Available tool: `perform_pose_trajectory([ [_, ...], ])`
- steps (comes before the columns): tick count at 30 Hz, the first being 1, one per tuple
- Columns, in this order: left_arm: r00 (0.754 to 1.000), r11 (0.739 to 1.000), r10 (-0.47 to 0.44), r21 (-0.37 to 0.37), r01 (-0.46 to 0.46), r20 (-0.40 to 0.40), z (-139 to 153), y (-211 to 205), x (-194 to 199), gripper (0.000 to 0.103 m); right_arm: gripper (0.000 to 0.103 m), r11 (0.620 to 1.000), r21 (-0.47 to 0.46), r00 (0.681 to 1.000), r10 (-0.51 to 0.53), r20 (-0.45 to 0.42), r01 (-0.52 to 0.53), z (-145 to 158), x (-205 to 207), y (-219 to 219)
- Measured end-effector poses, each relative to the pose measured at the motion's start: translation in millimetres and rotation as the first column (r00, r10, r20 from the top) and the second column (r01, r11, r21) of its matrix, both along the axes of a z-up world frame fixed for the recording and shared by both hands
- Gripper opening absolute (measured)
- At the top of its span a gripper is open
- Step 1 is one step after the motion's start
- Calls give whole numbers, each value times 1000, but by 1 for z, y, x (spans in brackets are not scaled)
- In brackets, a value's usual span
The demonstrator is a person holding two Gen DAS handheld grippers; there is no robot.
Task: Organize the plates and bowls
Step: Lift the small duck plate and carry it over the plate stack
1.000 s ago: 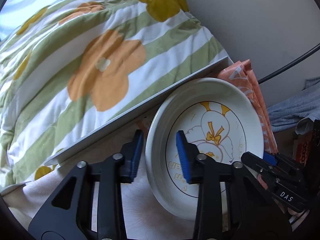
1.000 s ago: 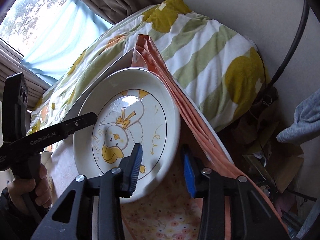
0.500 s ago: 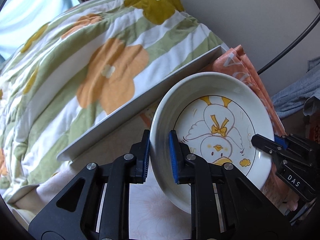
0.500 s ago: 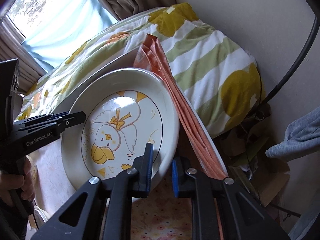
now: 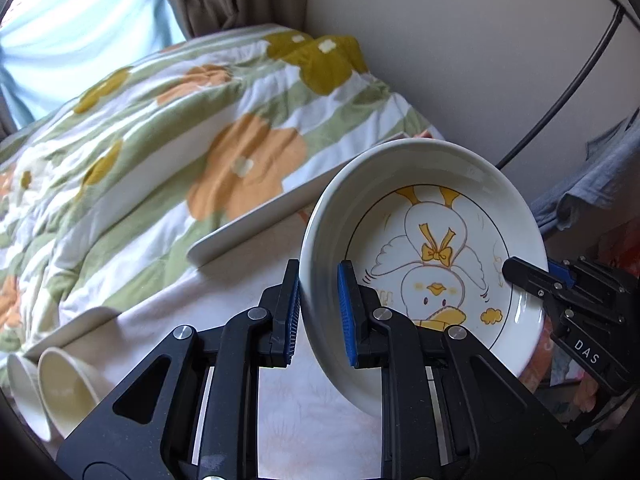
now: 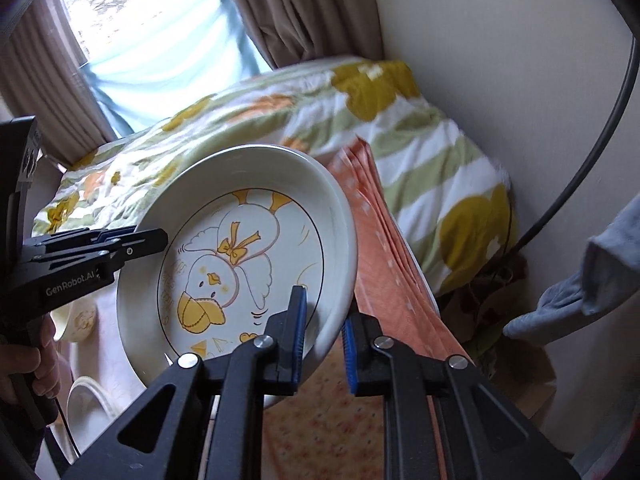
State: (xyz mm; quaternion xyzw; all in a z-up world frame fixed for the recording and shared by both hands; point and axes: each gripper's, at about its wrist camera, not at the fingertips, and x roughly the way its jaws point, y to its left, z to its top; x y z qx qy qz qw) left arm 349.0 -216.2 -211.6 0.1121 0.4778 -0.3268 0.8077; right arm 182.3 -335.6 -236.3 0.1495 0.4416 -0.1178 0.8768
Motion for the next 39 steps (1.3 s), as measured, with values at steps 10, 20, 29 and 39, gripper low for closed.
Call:
perform_pose_trajectory([
  [10,995,996,70,-52,-67,72,50,85,-67,16,15,997,-18,996,75,53,-74,46,-42,66],
  [20,973,973,230,-23,-229,27,36,184,-139,16,15,973,104,978,210,-10,-208,27,-73,141],
  [29,880,882,470,0,-471,-66,-3,242,-187,16,15,891,91,887,452,-95,-444,-5,-63,192],
  [39,798,807,591,79,-586,-115,-43,257,-206,16,15,801,79,789,599,-136,-594,-44,-52,217],
])
